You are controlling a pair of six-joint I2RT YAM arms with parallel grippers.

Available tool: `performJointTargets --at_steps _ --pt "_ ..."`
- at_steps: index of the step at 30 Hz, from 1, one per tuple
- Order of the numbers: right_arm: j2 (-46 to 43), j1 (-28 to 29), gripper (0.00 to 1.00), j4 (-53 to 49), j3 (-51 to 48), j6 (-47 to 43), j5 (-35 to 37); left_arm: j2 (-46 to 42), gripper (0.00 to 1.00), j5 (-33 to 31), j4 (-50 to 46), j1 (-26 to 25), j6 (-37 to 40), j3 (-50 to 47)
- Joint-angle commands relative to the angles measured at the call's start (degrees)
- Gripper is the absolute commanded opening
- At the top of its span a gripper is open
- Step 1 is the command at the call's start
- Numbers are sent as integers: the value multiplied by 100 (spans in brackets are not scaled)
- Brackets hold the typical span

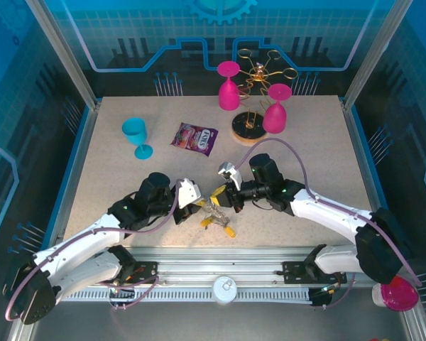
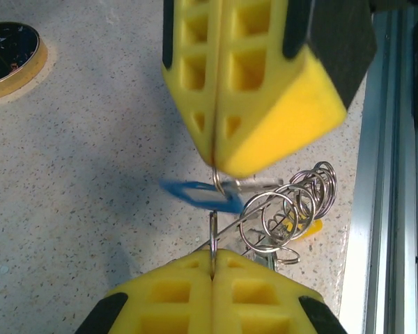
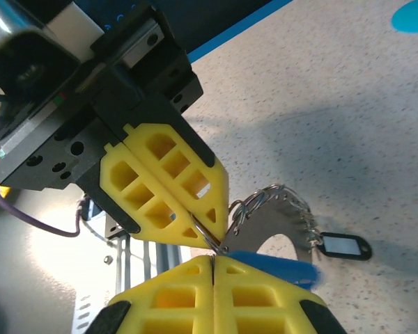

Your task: Put the keys on the keyring

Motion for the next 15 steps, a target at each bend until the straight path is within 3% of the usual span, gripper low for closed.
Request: performJointTargets --at_steps 1,15 --pt "87 -34 0 235 137 108 -408 18 0 173 392 -29 -293 -89" --pt "173 46 0 105 191 35 -263 60 0 130 487 -47 -418 -121"
